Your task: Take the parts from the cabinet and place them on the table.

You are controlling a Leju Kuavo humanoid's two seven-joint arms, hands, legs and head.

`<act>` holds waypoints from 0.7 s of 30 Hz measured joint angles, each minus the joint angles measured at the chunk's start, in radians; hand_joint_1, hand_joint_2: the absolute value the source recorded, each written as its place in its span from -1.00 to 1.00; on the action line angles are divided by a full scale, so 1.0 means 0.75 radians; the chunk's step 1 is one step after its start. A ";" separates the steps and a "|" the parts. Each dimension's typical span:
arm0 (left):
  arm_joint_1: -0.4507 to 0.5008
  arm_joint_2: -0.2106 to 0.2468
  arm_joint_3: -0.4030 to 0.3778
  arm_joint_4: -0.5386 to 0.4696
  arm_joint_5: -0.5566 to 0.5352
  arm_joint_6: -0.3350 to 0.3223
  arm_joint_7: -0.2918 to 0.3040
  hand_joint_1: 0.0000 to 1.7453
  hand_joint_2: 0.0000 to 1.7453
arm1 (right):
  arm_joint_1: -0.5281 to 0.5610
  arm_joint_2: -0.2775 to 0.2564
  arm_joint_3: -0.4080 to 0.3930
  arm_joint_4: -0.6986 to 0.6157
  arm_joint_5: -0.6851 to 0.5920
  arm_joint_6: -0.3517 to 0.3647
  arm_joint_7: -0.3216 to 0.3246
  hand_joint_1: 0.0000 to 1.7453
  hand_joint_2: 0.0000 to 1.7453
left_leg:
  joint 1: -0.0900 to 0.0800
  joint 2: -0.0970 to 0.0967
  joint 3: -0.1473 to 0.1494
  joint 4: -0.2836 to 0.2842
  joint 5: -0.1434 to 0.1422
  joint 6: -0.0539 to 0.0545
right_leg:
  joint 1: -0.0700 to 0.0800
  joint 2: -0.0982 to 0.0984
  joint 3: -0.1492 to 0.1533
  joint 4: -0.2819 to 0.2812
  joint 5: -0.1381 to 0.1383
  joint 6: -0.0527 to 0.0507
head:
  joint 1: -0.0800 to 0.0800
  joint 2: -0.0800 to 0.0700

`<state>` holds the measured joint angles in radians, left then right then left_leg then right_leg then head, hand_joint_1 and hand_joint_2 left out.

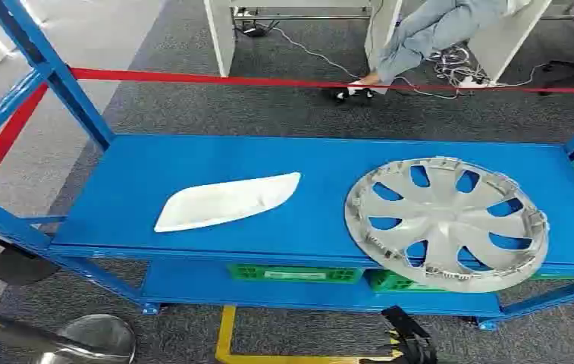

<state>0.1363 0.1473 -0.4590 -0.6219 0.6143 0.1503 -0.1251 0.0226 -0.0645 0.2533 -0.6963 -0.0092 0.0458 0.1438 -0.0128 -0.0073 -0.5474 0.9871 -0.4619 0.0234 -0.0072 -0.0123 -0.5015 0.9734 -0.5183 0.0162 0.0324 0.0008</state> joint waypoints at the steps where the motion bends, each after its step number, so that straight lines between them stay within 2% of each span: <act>1: 0.000 0.009 -0.027 -0.016 0.034 0.011 -0.009 -1.00 1.00 | -0.003 -0.005 0.013 -0.018 -0.001 0.000 0.006 -1.00 1.00 | 0.000 0.000 0.000 0.000 0.000 0.000 | 0.000 0.000 0.000 0.000 0.000 0.000 | 0.000 0.000; 5: 0.004 0.044 -0.120 -0.078 0.168 0.054 -0.048 -1.00 1.00 | 0.008 -0.034 0.048 -0.075 -0.009 -0.021 0.001 -1.00 1.00 | 0.000 0.000 0.000 0.000 0.000 0.000 | 0.000 0.000 -0.004 0.000 0.000 0.000 | 0.000 0.000; 9: 0.013 0.081 -0.199 -0.138 0.300 0.099 -0.092 -1.00 1.00 | 0.045 -0.086 0.069 -0.119 -0.024 -0.057 -0.062 -1.00 1.00 | 0.000 0.000 -0.001 0.000 0.000 0.000 | 0.000 0.000 -0.001 0.000 0.000 0.000 | 0.001 0.000; 14: 0.029 0.126 -0.289 -0.219 0.457 0.156 -0.156 -1.00 1.00 | 0.090 -0.156 0.099 -0.171 -0.049 -0.092 -0.159 -1.00 1.00 | 0.000 0.000 -0.001 0.001 -0.001 0.001 | 0.000 0.000 -0.004 0.000 0.000 0.000 | 0.001 0.000; 21: 0.042 0.175 -0.393 -0.309 0.654 0.217 -0.266 -1.00 1.00 | 0.110 -0.235 0.152 -0.147 -0.103 -0.100 -0.356 -1.00 1.00 | 0.000 0.000 -0.001 0.001 -0.001 0.001 | 0.000 0.000 -0.005 0.000 0.000 0.000 | 0.001 0.000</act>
<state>0.1676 0.2788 -0.7541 -0.8537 1.1050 0.3132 -0.3249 0.1051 -0.2410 0.3674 -0.8064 -0.0866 -0.0290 -0.1233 -0.0130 -0.0072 -0.5482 0.9876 -0.4624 0.0241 -0.0076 -0.0122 -0.5051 0.9733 -0.5183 0.0162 0.0328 0.0008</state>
